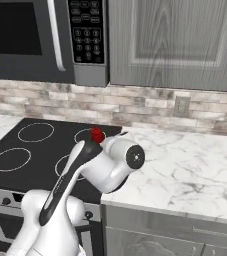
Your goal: Take 2 condiments from the cabinet and move them on the counter near the stove.Make sure the condiments are lined up with each other, next to each other.
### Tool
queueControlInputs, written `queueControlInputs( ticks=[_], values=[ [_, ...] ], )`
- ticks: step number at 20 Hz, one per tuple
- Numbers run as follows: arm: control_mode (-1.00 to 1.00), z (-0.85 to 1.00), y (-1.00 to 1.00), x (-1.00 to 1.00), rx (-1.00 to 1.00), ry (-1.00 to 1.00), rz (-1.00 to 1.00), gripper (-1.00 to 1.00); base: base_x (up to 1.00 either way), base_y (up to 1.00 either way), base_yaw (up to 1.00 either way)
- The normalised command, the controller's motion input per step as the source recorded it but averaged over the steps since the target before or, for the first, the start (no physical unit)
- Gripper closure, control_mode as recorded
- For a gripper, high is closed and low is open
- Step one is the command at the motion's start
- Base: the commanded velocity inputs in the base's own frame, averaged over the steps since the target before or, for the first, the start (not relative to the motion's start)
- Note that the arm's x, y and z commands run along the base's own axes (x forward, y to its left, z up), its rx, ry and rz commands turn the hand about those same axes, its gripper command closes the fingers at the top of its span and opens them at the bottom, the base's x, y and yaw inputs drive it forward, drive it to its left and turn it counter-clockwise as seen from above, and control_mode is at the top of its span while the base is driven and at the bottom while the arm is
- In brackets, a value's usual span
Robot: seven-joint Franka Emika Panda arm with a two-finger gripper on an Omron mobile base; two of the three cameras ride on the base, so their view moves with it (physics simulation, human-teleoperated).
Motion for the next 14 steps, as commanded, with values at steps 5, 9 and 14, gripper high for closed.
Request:
queueControlInputs(
  ticks=[5,9,14],
  values=[
    [-1.0,-0.4,-0.34,0.36,-0.1,0.0,0.03,1.0,0.0,0.0,0.0],
    [-1.0,-0.42,-0.35,0.27,-0.07,0.0,0.03,1.0,0.0,0.0,0.0],
    [-1.0,-0.3,-0.12,0.18,-0.01,0.0,0.08,1.0,0.0,0.0,0.0]
  ],
)
